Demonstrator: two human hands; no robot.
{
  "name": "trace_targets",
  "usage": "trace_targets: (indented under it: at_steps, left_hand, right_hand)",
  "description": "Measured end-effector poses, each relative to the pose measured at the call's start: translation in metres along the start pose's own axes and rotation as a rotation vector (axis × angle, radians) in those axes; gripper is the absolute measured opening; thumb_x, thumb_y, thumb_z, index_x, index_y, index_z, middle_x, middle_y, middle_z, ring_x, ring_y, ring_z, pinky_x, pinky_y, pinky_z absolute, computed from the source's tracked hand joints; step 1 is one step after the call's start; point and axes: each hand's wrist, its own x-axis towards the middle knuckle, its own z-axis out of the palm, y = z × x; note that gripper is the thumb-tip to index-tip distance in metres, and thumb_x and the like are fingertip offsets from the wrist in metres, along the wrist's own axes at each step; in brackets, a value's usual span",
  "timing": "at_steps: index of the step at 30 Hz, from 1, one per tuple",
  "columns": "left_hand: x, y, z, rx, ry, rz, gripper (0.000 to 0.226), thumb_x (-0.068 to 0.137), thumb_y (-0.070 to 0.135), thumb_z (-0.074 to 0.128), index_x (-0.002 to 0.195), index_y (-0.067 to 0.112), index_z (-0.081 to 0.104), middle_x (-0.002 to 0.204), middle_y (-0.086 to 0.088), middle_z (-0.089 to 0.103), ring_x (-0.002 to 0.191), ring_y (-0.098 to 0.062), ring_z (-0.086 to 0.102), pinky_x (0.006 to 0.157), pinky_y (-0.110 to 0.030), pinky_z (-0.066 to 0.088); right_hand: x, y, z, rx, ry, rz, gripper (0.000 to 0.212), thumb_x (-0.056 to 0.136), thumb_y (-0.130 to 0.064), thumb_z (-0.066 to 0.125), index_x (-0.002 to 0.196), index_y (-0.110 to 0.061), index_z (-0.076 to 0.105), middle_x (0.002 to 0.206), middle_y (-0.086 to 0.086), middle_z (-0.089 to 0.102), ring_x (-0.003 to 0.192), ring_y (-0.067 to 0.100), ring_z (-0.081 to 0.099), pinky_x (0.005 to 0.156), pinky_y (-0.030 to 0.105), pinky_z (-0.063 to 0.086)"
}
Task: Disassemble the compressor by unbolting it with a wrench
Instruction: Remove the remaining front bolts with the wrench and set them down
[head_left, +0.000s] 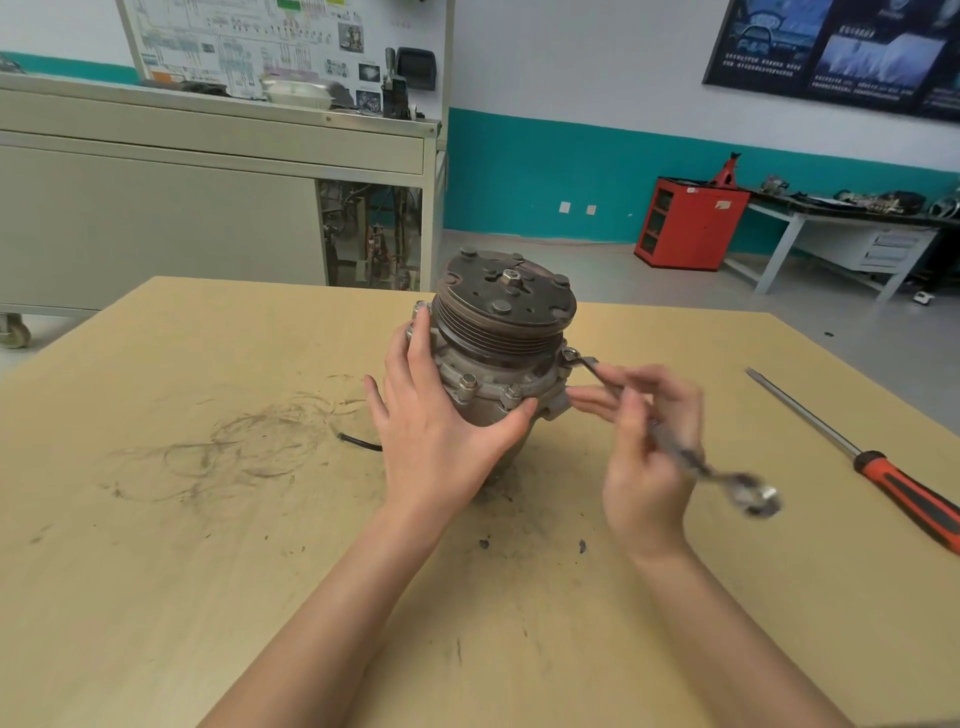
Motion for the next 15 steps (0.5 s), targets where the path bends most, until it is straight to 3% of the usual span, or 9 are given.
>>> trace_targets:
  at_steps: [4,8,11,15]
  left_hand:
    - [0.001,0.0,0.001,0.005,0.001,-0.006,0.115,0.059,0.076,0.051,0.153,0.019,0.018,0.153,-0.004,0.028,0.14,-0.018,0.024,0.115,-0.059,0.019]
    - [0.001,0.001,0.001,0.0,0.006,-0.002,0.115,0.059,0.076,0.052,0.153,0.019,0.019,0.153,-0.004,0.029,0.139,-0.02,0.025,0.114,-0.06,0.02]
    - [0.001,0.0,0.0,0.007,0.012,0.0,0.115,0.059,0.076,0.052,0.153,0.019,0.018,0.152,-0.004,0.029,0.138,-0.017,0.024,0.114,-0.06,0.021]
    - [0.001,0.0,0.001,0.008,0.019,0.01,0.115,0.059,0.076,0.052,0.153,0.019,0.018,0.152,-0.004,0.029,0.139,-0.013,0.023,0.116,-0.059,0.016]
  right_hand:
    - [0.032,0.01,-0.02,0.453,0.072,0.433,0.012,0.1,-0.007,0.029,0.099,-0.016,0.038,0.083,0.006,0.069,0.059,0.022,0.064,0.059,0.027,0.052]
    - [0.073,0.038,-0.025,0.618,0.003,0.755,0.018,0.1,-0.005,0.032,0.092,-0.012,0.046,0.084,0.009,0.062,0.063,0.019,0.055,0.055,0.023,0.047]
    - [0.105,0.059,-0.013,0.642,-0.186,0.874,0.008,0.09,-0.011,0.044,0.09,-0.013,0.051,0.083,0.004,0.058,0.067,0.013,0.047,0.06,0.021,0.038]
    - [0.119,0.074,0.01,0.634,-0.378,1.009,0.016,0.084,-0.021,0.05,0.093,-0.012,0.059,0.094,0.007,0.06,0.084,0.021,0.049,0.081,0.032,0.034]
